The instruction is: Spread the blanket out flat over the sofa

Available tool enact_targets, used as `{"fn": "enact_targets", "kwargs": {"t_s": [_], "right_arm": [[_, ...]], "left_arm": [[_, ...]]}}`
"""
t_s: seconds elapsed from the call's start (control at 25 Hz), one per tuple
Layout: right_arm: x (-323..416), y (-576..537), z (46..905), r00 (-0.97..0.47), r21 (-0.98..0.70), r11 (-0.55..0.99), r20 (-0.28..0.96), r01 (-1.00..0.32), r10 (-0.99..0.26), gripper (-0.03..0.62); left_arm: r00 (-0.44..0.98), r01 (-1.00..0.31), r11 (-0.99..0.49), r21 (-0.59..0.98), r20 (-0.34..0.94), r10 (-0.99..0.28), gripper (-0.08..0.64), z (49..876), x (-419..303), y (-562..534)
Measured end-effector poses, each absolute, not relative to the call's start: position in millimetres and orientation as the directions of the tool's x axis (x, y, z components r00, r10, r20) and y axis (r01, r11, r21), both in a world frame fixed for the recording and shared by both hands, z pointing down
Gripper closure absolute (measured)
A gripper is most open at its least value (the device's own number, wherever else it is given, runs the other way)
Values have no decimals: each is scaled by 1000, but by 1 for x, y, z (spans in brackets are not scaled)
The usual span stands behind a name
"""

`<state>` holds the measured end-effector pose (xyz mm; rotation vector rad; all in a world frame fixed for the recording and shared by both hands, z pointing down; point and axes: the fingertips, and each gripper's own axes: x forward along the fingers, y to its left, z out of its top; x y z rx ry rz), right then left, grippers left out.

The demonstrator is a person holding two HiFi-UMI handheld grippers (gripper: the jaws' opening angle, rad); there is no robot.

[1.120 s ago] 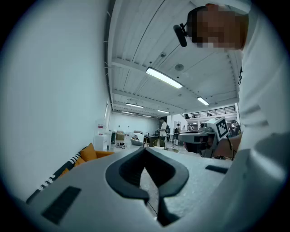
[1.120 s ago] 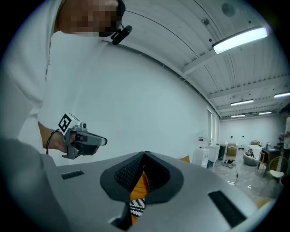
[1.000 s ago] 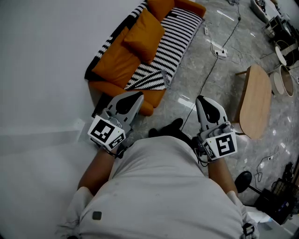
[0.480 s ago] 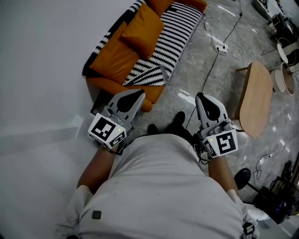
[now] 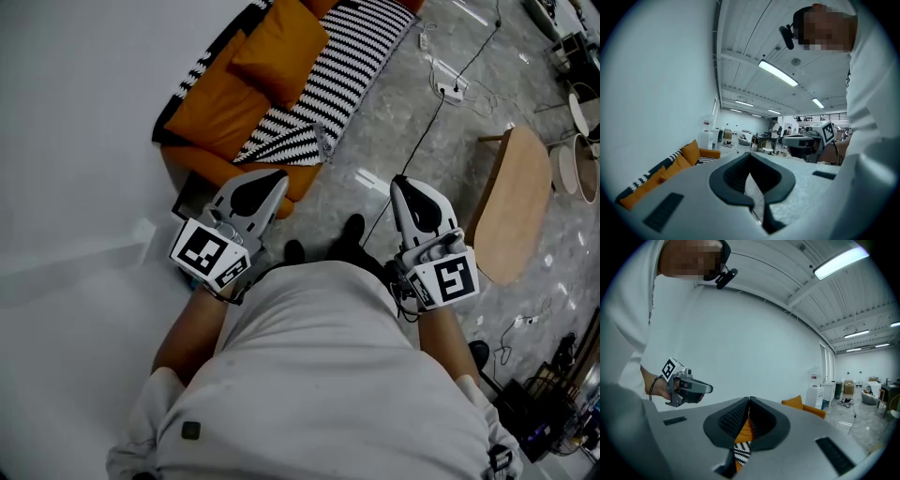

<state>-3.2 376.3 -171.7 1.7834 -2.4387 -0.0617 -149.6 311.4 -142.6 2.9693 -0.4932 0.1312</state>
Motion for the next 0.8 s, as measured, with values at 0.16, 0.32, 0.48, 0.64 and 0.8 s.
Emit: {"fn": "enact_targets", "kwargs": {"t_s": [0.16,0.32,0.48,0.64,0.8], "right_arm": [[39,352,-166,-339,90,347,93,-933,-936,565],[76,328,-153,-413,62,424,132,-904,-901,565],[101,298,-135,-486,34,498,170,-867,-858,563],[106,266,-104,-548,-1,561,214,-828,-809,563],[98,233,-65,-574,-7,589,233,-808,-785,563]], "left_arm": [[934,-349,-930,114,119,-336,551,-139,-104,292],[906,-416,-901,125,145,-398,551,-126,-73,278],[870,-482,-867,126,182,-458,551,-113,-52,261],[828,-551,-822,145,217,-517,551,-93,-49,243],[807,-582,-793,179,245,-537,551,-53,-56,223]]}}
